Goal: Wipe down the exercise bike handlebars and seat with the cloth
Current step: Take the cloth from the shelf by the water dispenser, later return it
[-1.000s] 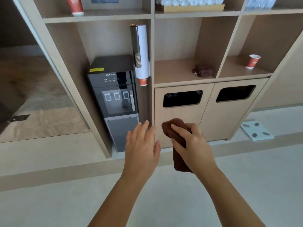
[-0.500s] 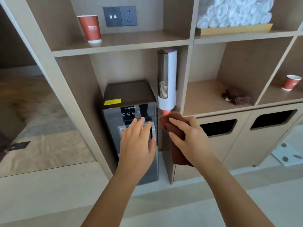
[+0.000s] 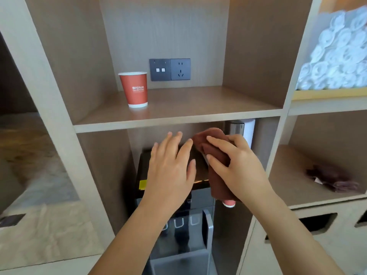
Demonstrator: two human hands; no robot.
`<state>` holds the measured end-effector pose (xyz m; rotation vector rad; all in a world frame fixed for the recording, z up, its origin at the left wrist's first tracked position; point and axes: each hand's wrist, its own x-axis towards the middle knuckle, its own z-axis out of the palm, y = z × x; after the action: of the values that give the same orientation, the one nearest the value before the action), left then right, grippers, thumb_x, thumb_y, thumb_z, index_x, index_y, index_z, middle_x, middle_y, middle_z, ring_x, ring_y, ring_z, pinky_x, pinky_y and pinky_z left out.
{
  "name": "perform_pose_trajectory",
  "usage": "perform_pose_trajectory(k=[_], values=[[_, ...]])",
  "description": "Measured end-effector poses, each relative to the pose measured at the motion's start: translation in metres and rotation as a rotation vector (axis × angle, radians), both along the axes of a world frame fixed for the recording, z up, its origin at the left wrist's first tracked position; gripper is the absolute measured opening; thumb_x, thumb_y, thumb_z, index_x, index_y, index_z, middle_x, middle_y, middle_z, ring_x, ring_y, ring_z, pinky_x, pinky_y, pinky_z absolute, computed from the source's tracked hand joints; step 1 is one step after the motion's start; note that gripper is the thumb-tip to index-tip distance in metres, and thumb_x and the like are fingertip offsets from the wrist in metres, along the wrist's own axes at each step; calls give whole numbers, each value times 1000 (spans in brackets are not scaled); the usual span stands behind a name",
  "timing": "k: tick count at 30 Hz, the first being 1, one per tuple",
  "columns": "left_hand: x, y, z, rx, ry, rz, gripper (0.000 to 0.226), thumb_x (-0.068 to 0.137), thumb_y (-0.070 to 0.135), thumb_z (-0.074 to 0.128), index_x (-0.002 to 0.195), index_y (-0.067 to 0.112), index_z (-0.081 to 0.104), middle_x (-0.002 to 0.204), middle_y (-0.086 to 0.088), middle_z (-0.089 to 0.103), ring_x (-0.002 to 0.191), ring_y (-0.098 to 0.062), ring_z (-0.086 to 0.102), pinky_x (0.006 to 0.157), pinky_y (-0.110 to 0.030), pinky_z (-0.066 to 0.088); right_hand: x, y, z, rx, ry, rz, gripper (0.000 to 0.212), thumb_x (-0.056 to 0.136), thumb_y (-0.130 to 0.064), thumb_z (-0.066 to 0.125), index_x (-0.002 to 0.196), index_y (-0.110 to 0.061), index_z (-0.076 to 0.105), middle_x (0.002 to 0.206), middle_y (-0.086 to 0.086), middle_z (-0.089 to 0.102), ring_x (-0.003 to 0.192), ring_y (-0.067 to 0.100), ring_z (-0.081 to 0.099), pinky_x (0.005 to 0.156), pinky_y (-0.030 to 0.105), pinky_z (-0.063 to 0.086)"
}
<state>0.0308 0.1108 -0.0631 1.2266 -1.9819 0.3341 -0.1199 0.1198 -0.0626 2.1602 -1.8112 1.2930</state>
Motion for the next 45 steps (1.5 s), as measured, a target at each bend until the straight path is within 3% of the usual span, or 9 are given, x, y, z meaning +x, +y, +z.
perform_pose_trajectory(k=[5,10,19,22,26,28,31,34,45], values=[[-5,-55,31,-55,18,-9,40,83,12,61,121,5,54,131,-21,48,128,-38,36,104,-53,22,-5,-47,47,-70,23,36,43,85,-30,58,128,-33,50,118,2,49,102,20,53,86,32,48],[-5,-93,62,-176,66,-7,39,80,11,63,119,5,56,130,-20,50,127,-37,38,102,-51,21,-13,-77,97,-187,-33,134,42,80,-30,60,123,-31,56,111,-3,54,96,8,53,75,11,39],[-1,-117,86,-207,39,123,37,83,24,53,115,9,59,126,-17,55,123,-35,43,99,-53,14,3,-159,142,-195,86,84,41,86,-29,58,126,-30,52,120,5,49,102,25,56,88,34,46],[1,-120,82,-184,37,129,36,82,24,57,115,8,60,125,-18,56,123,-34,44,98,-53,20,8,-177,133,-9,167,82,44,88,-36,54,130,-33,46,127,7,47,110,30,52,92,40,45],[3,-122,71,-158,24,114,34,84,23,55,113,7,61,125,-16,57,124,-32,43,99,-53,22,10,-185,109,382,389,93,62,82,-67,37,138,-45,21,154,2,15,136,36,23,107,50,25],[2,-122,69,-155,32,111,33,86,24,51,113,7,61,125,-15,57,124,-31,44,99,-52,21,10,-187,110,403,432,83,67,80,-72,33,139,-47,14,156,1,4,139,37,12,110,57,13],[2,-121,67,-148,24,119,37,83,26,49,113,8,61,125,-14,57,123,-30,45,99,-52,20,10,-179,105,271,477,63,66,82,-68,31,141,-44,12,156,0,2,141,36,2,109,60,2],[1,-118,66,-142,-3,140,40,82,28,48,114,7,61,126,-14,57,123,-31,44,98,-54,20,9,-168,92,111,541,126,59,87,-59,30,141,-41,15,156,-8,3,142,29,4,110,56,6],[-45,-124,68,-126,-116,103,45,86,32,40,123,10,54,133,-15,50,128,-32,37,99,-57,18,-59,-171,91,178,475,10,52,89,-57,32,138,-45,23,154,-16,10,141,20,12,111,47,16]])
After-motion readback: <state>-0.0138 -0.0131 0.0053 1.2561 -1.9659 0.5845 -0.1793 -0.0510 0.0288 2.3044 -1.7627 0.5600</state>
